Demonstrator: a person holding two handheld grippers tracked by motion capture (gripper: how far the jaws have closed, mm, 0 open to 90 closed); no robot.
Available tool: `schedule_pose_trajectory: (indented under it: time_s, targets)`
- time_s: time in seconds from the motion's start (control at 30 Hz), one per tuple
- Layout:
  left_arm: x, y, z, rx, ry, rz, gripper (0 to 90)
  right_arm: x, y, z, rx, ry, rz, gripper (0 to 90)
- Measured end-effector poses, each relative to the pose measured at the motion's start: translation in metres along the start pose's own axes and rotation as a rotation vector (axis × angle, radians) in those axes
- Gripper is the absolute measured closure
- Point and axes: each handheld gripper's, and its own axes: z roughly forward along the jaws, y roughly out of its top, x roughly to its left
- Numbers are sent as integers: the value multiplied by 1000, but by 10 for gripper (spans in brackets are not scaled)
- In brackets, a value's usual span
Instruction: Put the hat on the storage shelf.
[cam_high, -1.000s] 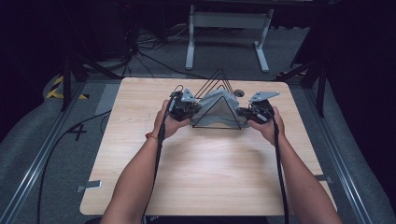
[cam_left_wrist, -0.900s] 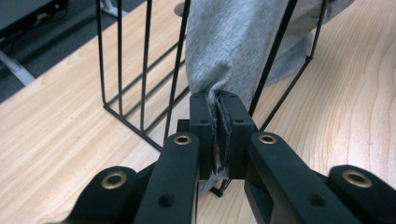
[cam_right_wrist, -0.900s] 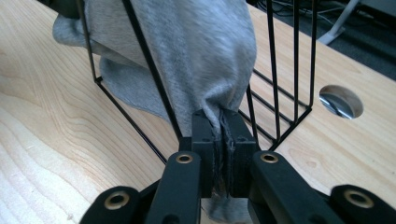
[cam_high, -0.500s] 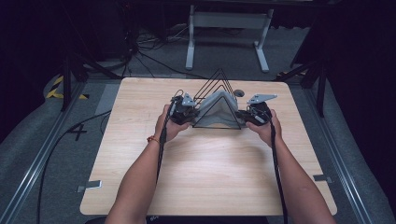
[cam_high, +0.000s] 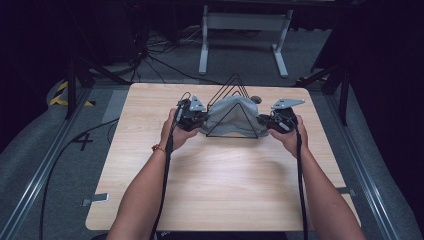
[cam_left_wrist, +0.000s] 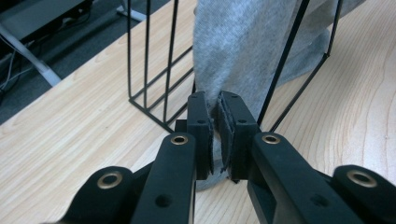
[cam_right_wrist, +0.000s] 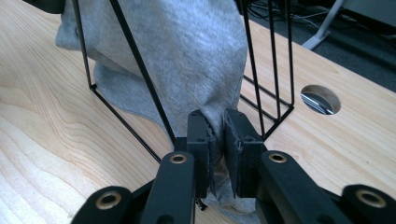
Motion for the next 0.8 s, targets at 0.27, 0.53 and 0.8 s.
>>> schedule_pose_trajectory:
  time_s: [0.27, 0.53, 0.8]
  targets:
    - [7, -4, -22, 10, 31, 10, 804, 1, 5, -15, -16, -31, -15, 749]
    - [6, -10, -41, 23, 36, 32, 790, 4, 8, -28, -17, -54, -34, 734]
    - [7, -22, -60, 30, 33, 40, 764, 8, 8, -42, -8, -57, -55, 718]
